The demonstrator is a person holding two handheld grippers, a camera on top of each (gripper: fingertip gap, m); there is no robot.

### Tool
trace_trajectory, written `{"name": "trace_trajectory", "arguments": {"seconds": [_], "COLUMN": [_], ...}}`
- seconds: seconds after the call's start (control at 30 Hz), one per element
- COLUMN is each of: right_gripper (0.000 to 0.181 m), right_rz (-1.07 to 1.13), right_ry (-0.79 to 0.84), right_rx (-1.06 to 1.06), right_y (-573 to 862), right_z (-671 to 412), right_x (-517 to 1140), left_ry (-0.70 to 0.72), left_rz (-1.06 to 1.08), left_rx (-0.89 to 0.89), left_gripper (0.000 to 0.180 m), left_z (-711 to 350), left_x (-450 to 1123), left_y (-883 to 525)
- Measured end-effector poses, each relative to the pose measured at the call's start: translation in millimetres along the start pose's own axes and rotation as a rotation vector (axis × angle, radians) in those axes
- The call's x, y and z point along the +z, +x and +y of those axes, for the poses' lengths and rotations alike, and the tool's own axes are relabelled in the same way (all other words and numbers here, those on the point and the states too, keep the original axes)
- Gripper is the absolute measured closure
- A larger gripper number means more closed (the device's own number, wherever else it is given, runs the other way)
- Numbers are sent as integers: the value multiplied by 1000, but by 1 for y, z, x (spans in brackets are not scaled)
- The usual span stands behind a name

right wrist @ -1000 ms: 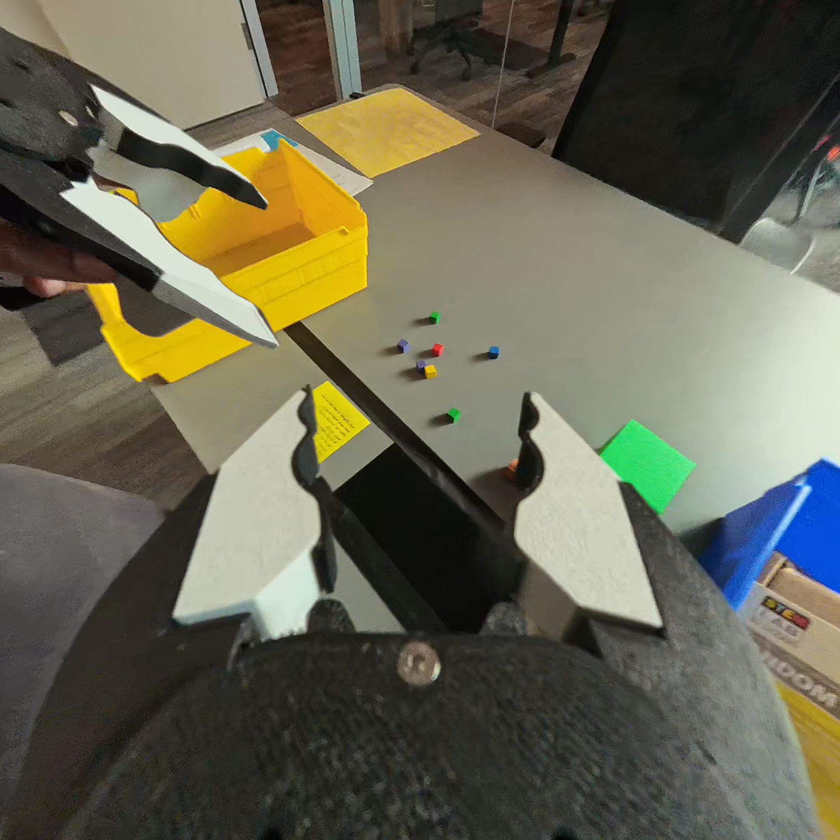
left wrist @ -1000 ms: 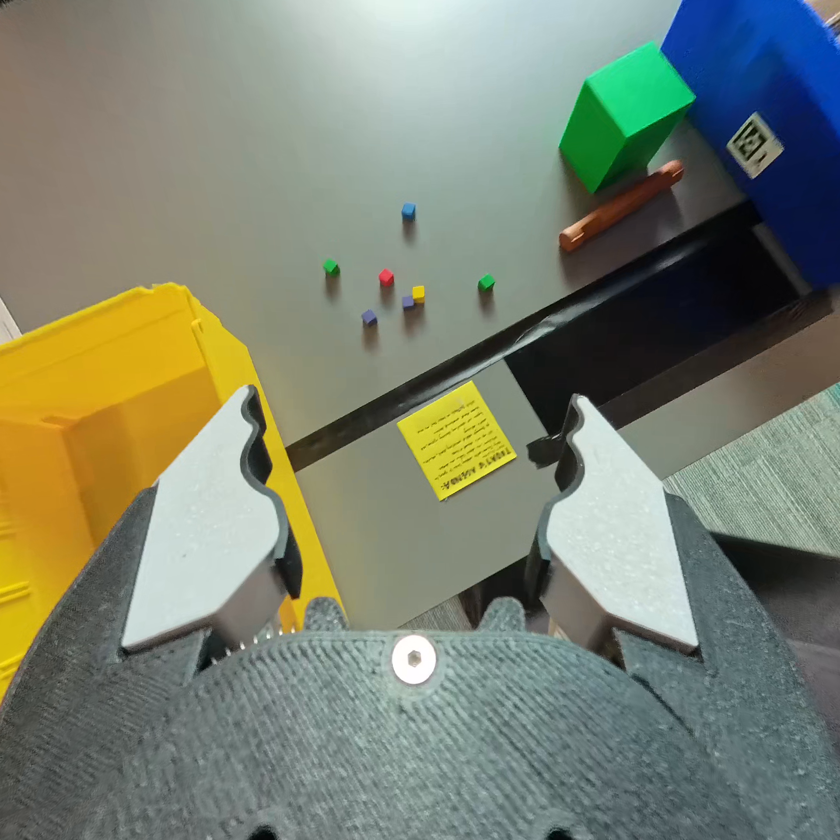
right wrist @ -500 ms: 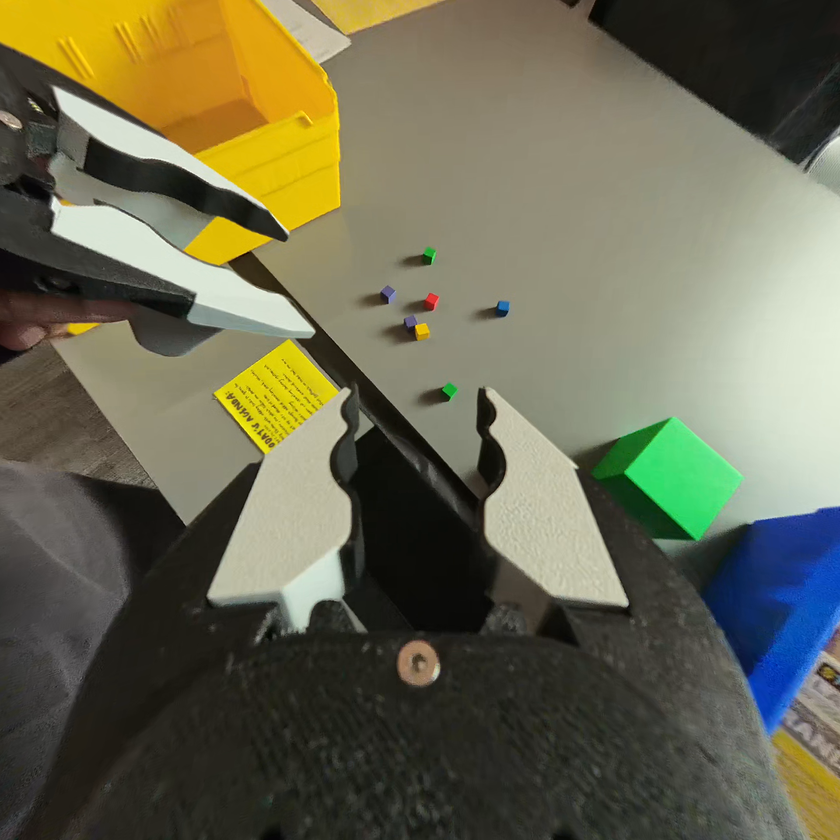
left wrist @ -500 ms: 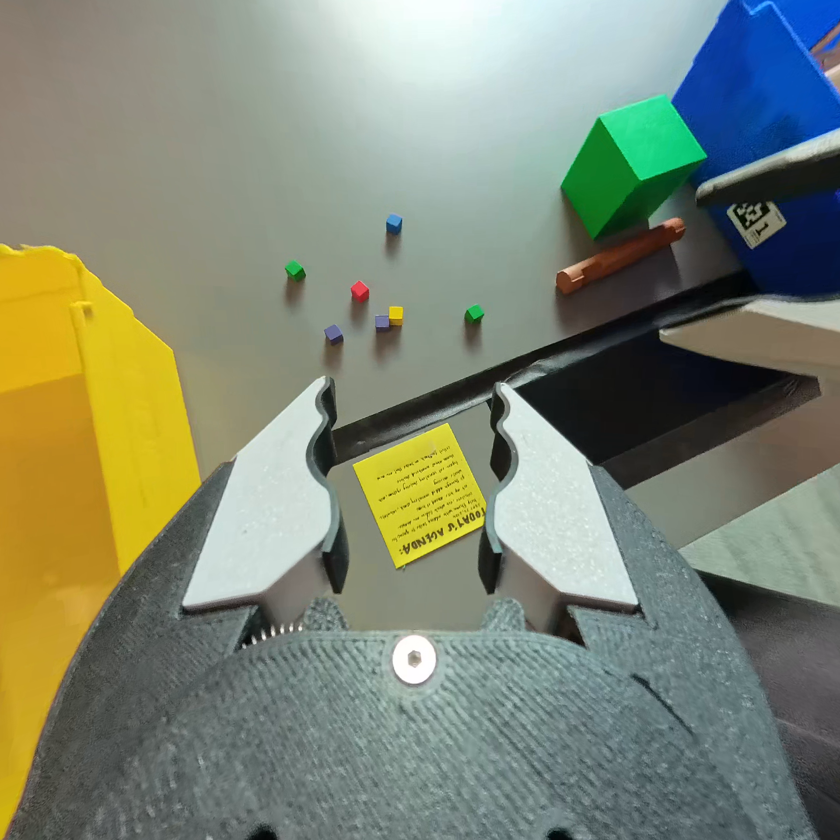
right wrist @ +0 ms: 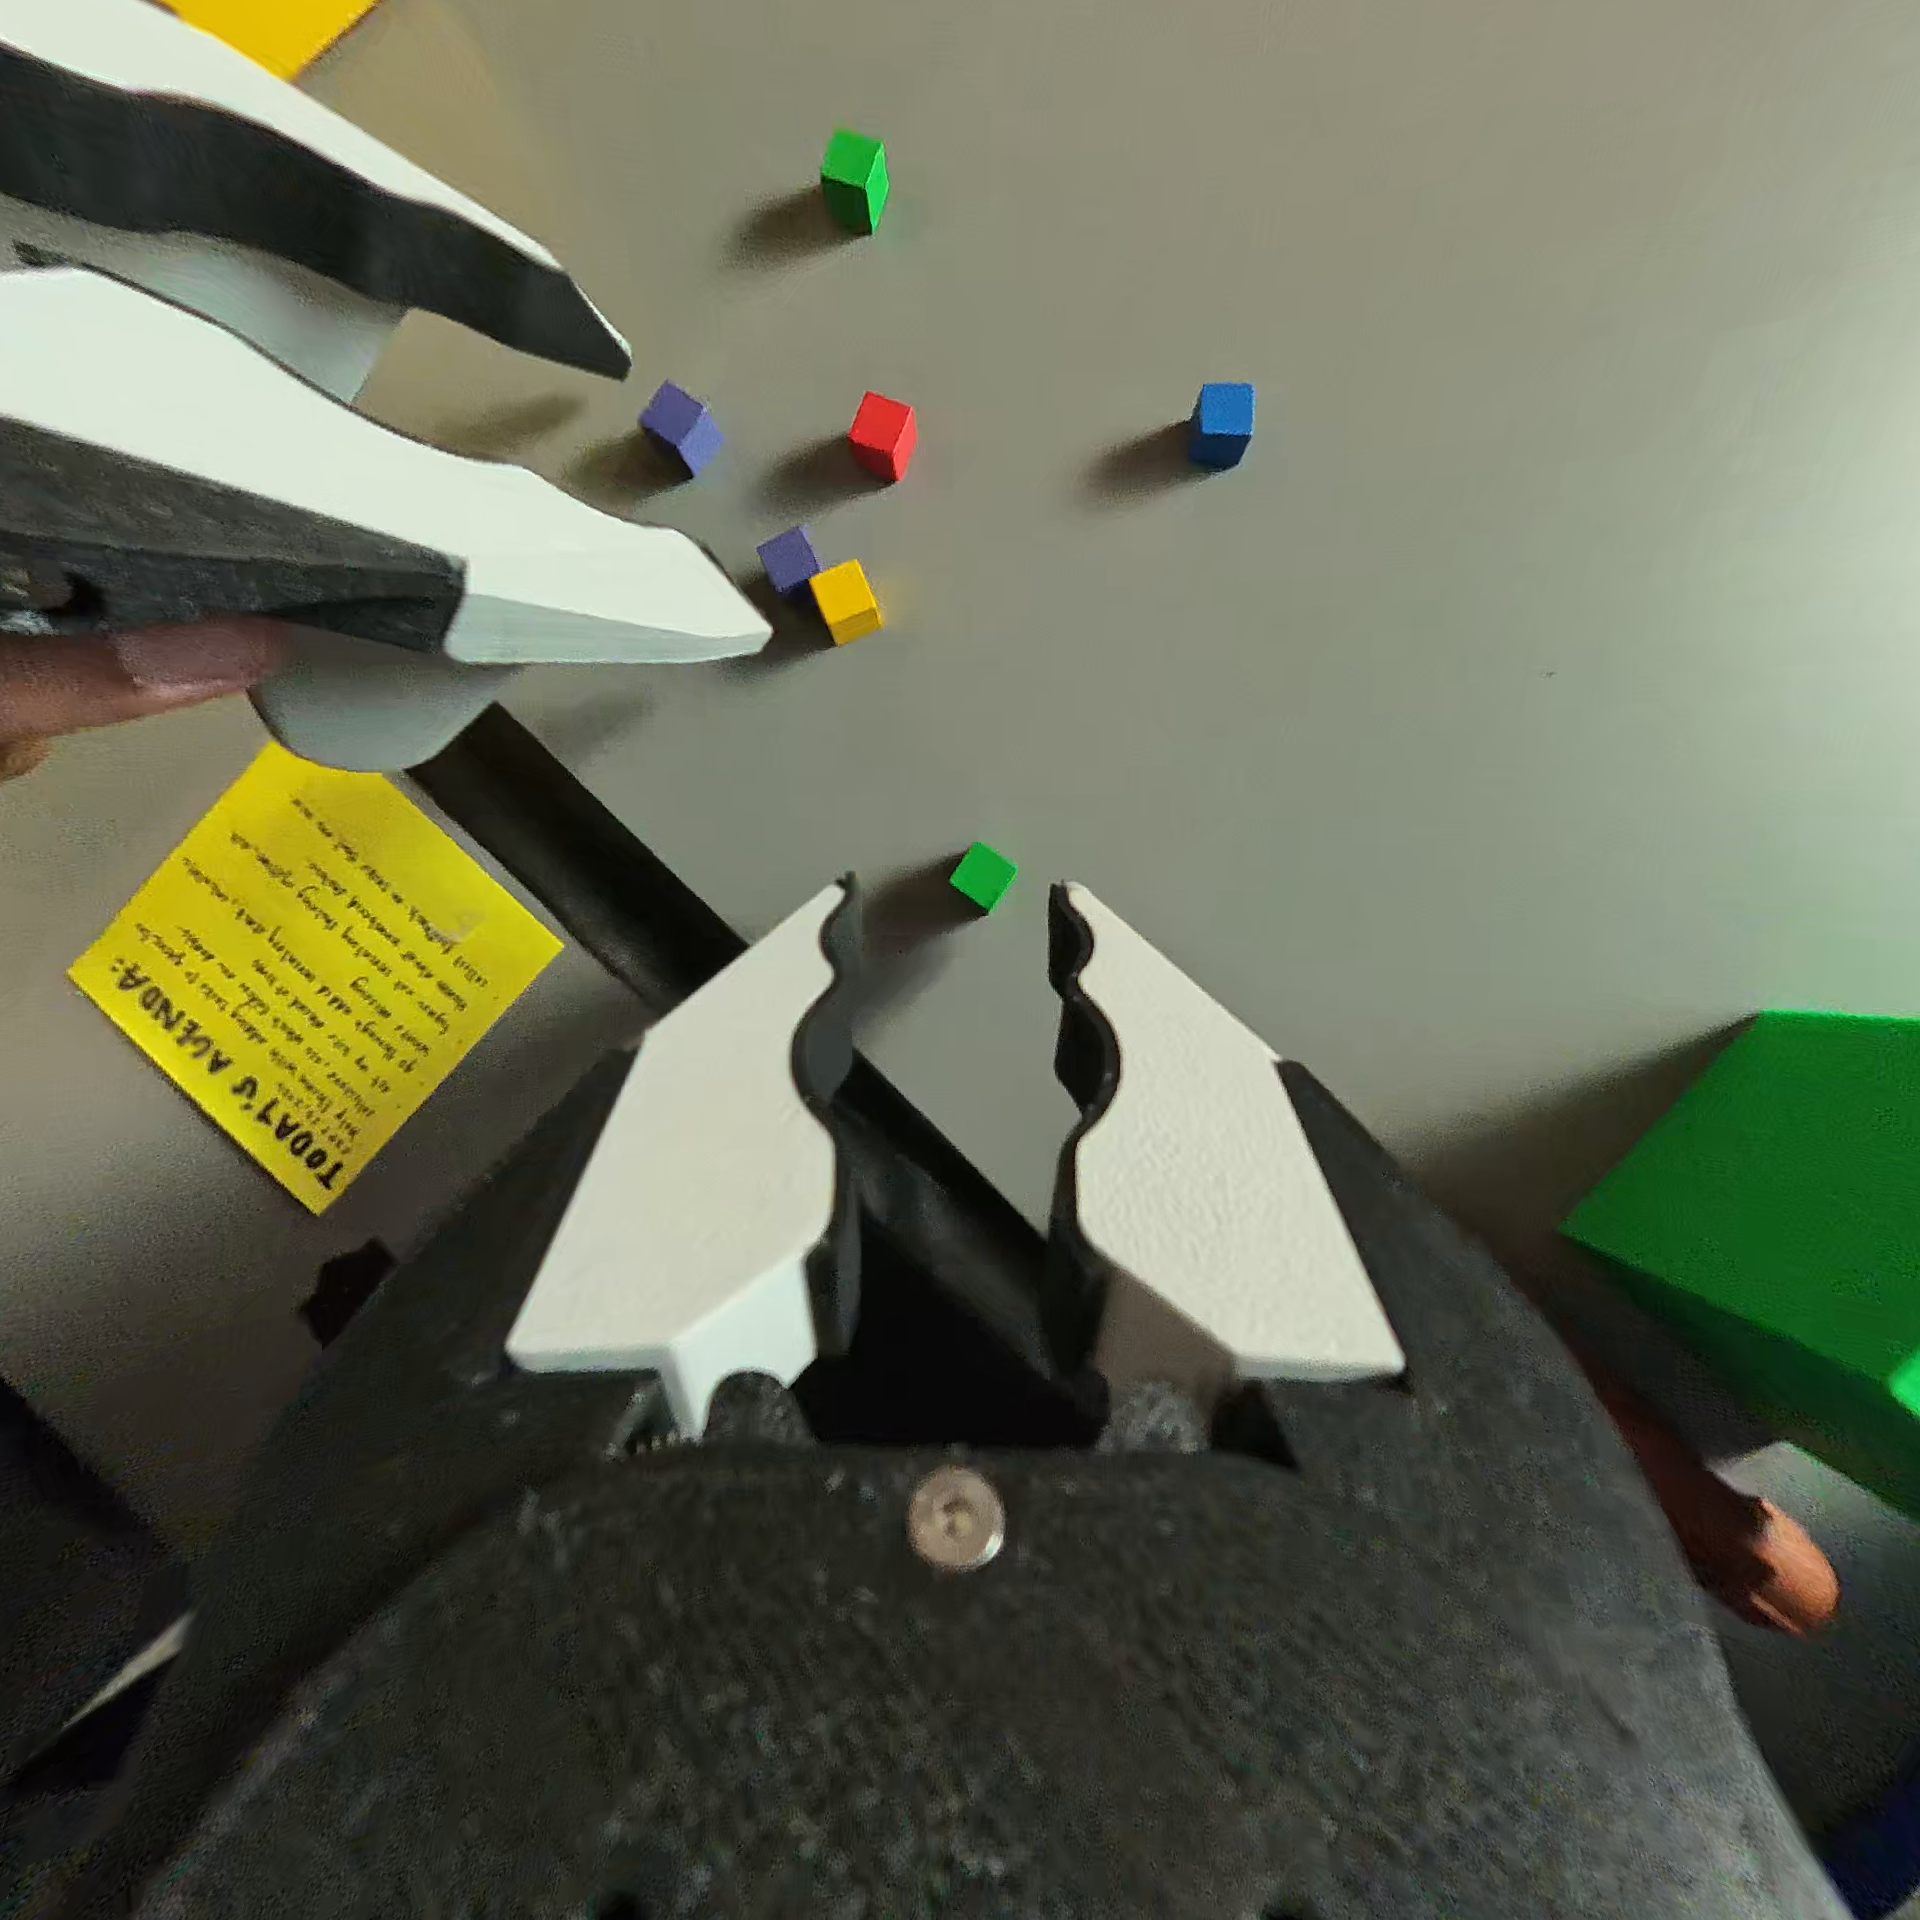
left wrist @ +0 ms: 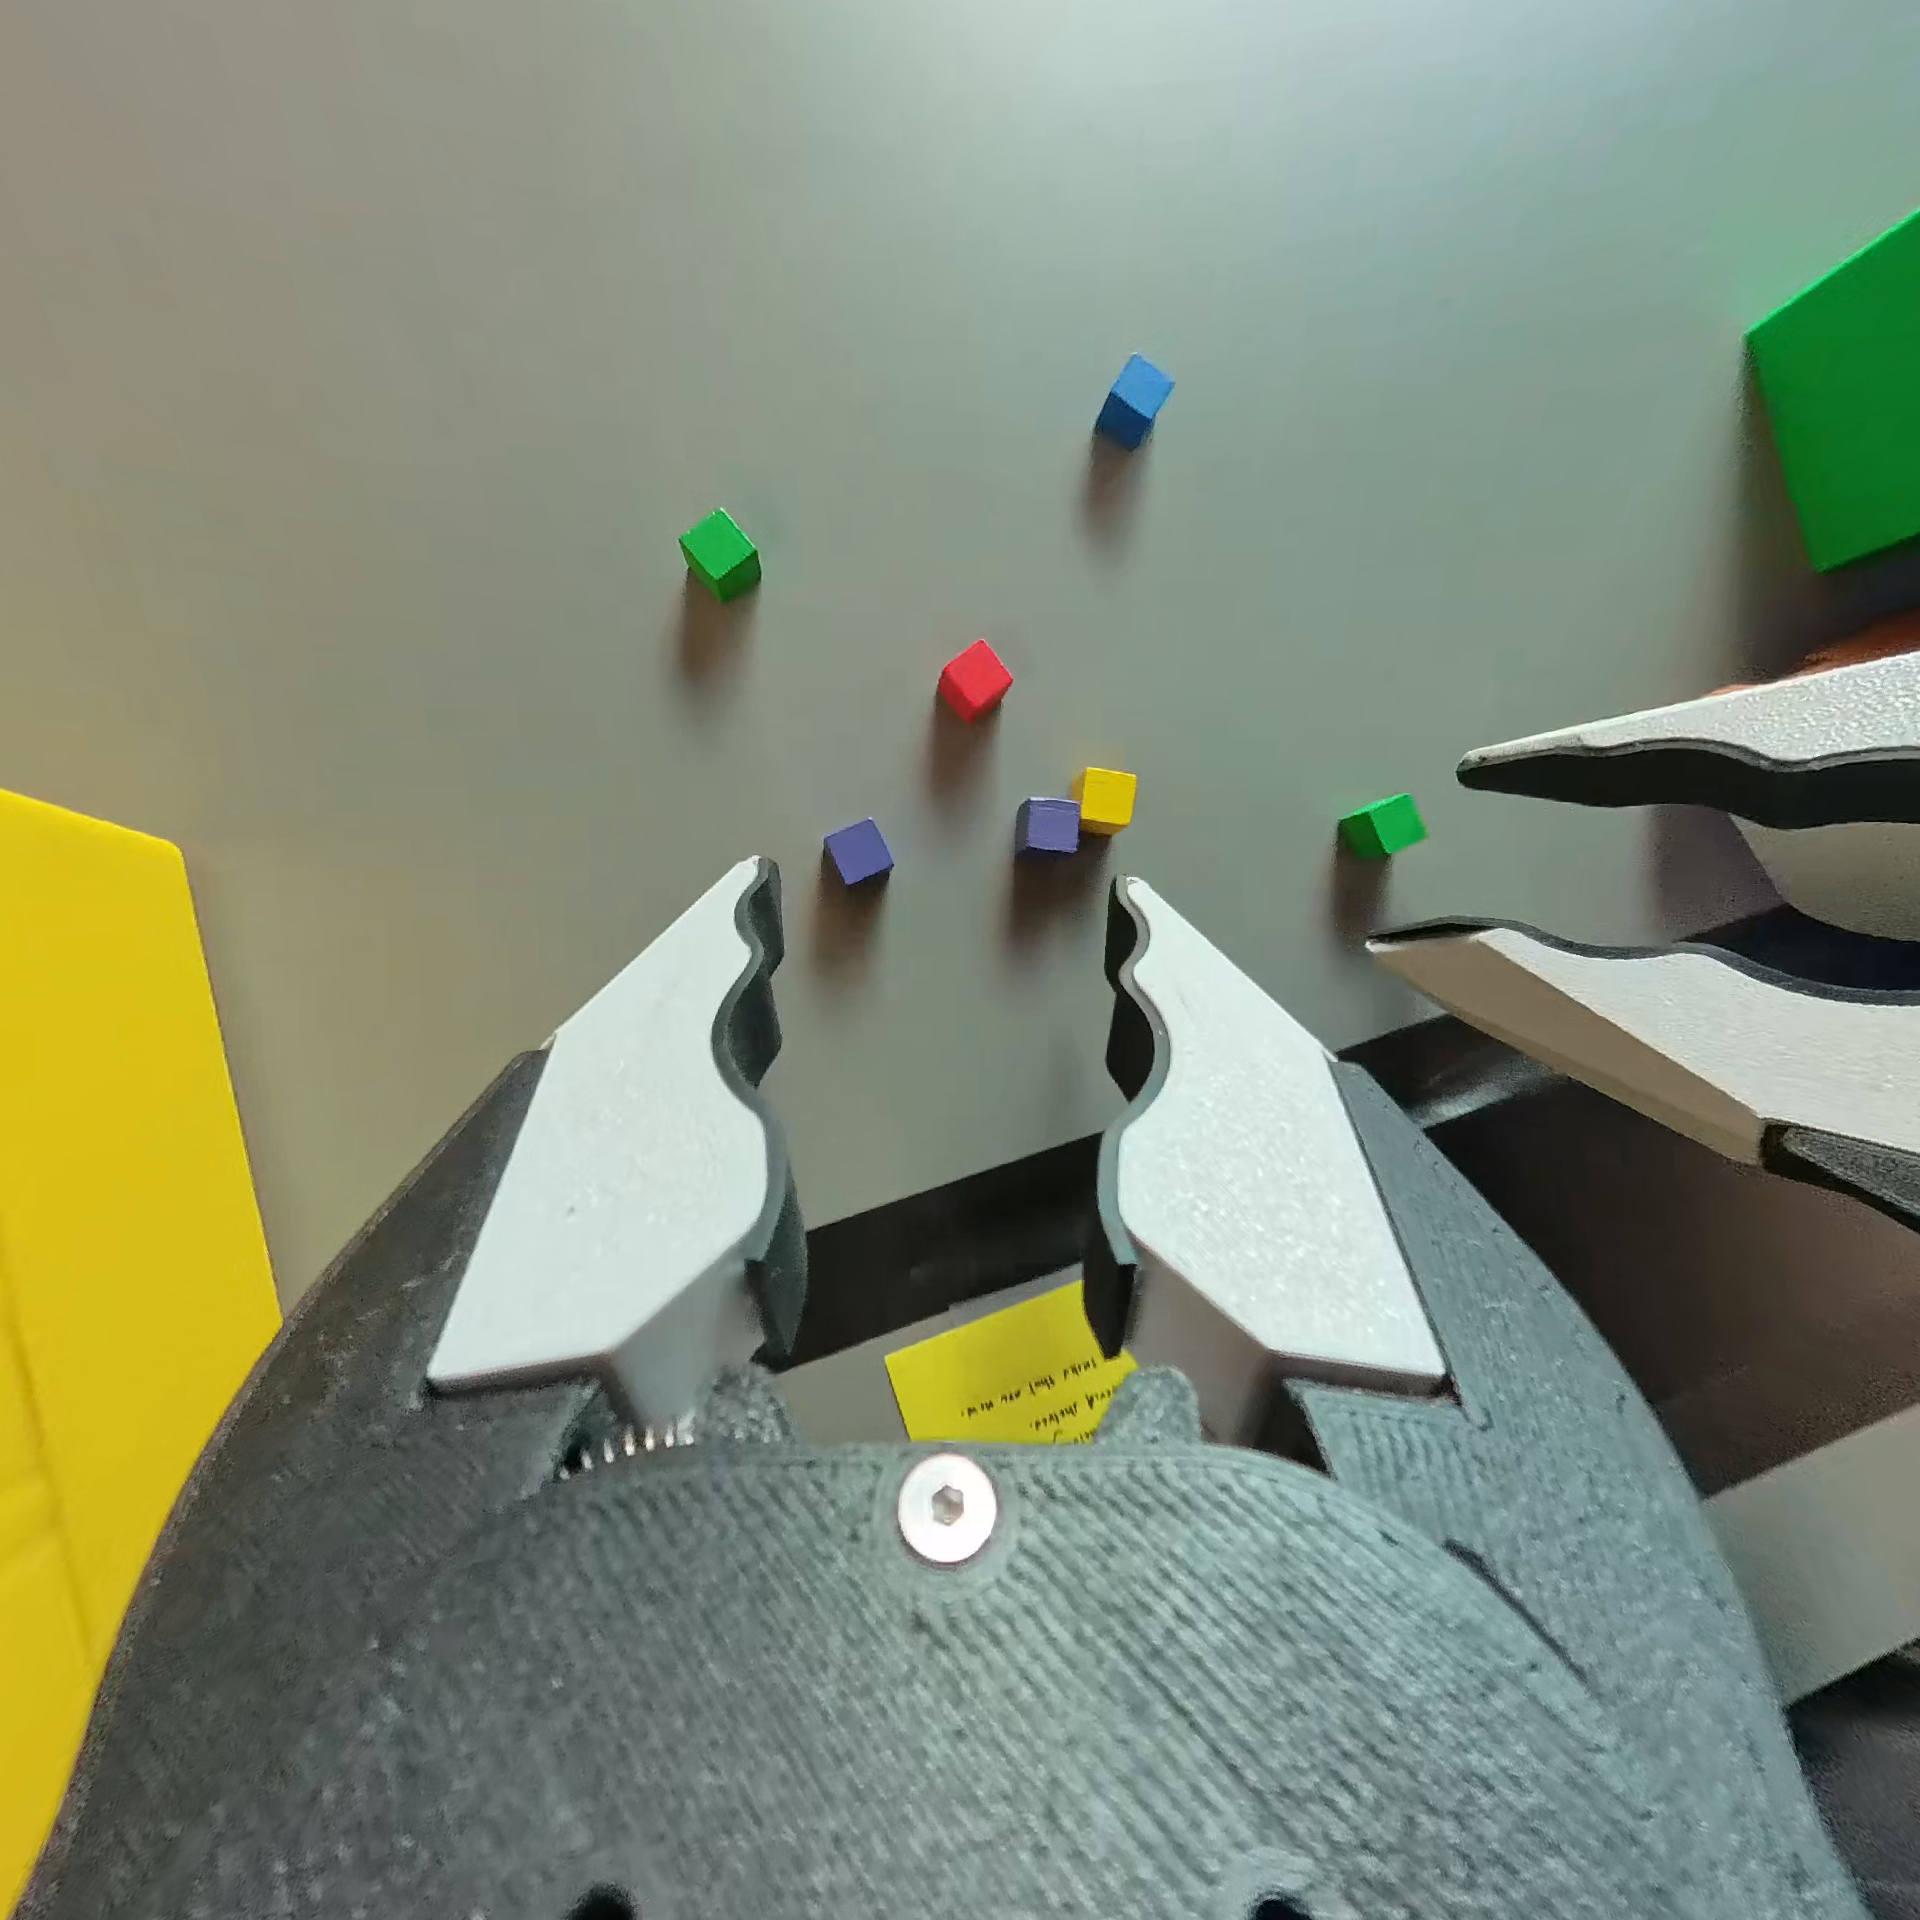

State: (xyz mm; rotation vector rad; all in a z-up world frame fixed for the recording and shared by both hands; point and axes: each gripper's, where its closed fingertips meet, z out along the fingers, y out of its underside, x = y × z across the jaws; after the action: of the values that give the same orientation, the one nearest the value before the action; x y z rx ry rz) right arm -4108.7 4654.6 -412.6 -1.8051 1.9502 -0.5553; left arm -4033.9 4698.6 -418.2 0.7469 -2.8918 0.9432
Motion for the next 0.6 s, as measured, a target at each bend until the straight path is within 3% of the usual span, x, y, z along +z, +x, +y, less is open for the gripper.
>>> {"name": "trace_trajectory", "arguments": {"seconds": [0.23, 0.47, 0.6], "right_gripper": [154, 168, 168], "right_rz": [-97, -139, -154], "right_ry": [-18, -15, -20], "right_rx": [-48, -107, -112], "right_y": [0, 1, 2], "right_z": [-2, 0, 0], "right_x": [14, 14, 12], "left_ry": [-10, 2, 4], "left_rz": [-73, -84, -83], "left_rx": [-3, -13, -1], "left_gripper": [133, 171, 171], "left_z": [-1, -2, 3], "left_x": [10, 11, 7], "left_y": [-3, 3, 5]}}
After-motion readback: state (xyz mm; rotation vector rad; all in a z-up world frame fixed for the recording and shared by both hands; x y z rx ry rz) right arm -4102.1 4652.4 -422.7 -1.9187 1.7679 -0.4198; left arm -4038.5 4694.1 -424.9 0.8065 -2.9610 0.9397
